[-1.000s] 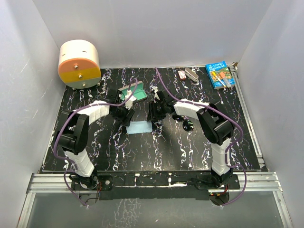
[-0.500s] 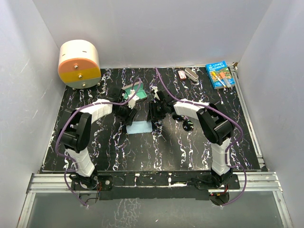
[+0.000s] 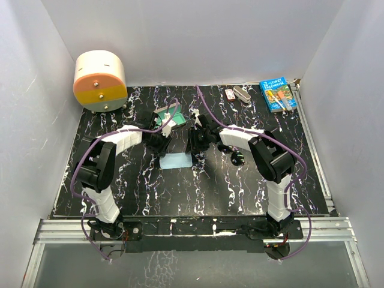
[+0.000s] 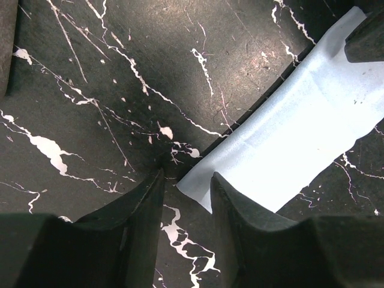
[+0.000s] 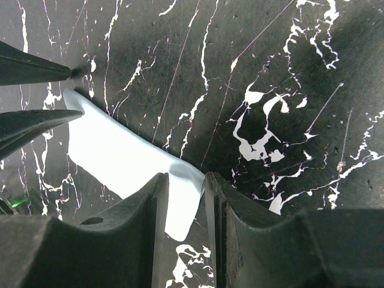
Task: Organize the sunglasses
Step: Pick up the glasses cleaning cloth from the center of the board.
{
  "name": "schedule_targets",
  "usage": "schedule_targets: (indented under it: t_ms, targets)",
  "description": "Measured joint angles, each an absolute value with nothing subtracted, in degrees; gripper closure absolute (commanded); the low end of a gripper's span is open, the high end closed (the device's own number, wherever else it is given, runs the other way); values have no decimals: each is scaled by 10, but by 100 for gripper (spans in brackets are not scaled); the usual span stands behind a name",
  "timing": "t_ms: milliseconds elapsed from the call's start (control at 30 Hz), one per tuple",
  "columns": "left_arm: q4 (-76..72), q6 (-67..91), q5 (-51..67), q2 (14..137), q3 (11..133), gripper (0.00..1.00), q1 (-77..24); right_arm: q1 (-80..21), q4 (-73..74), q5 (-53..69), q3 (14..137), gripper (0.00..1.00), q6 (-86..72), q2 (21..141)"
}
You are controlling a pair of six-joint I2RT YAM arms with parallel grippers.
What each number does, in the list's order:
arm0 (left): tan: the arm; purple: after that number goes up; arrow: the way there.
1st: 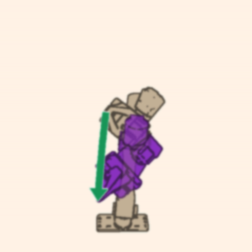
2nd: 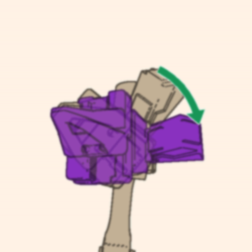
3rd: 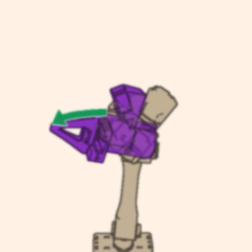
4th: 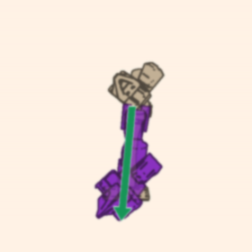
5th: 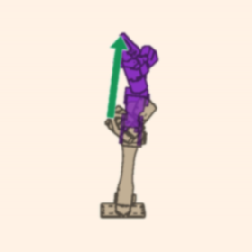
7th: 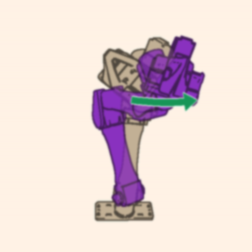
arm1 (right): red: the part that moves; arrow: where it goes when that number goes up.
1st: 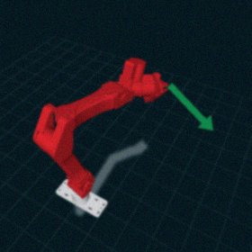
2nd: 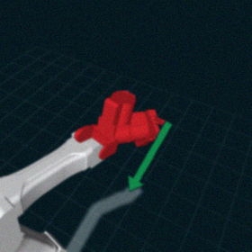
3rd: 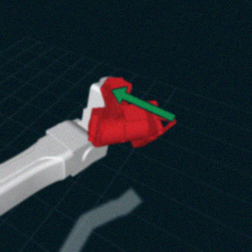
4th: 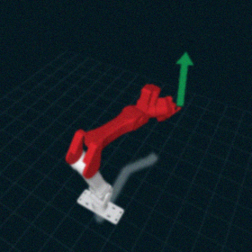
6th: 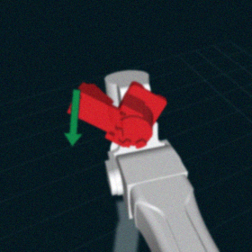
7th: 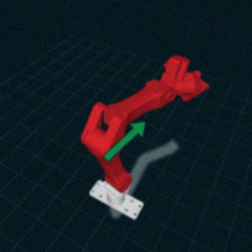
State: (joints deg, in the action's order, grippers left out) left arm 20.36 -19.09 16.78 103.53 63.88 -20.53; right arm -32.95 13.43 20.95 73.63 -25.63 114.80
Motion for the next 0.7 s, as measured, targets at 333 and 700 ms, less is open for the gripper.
schedule_targets:
  t_ms: [333, 700]
  targets:
    - [200, -190, 176, 1035, 634, 100, -206, -329, 134, 211, 736, 64, -257, 1148]
    - [202, -193, 176, 1035, 634, 100, -208, -323, 133, 218, 736, 59, -260, 1148]
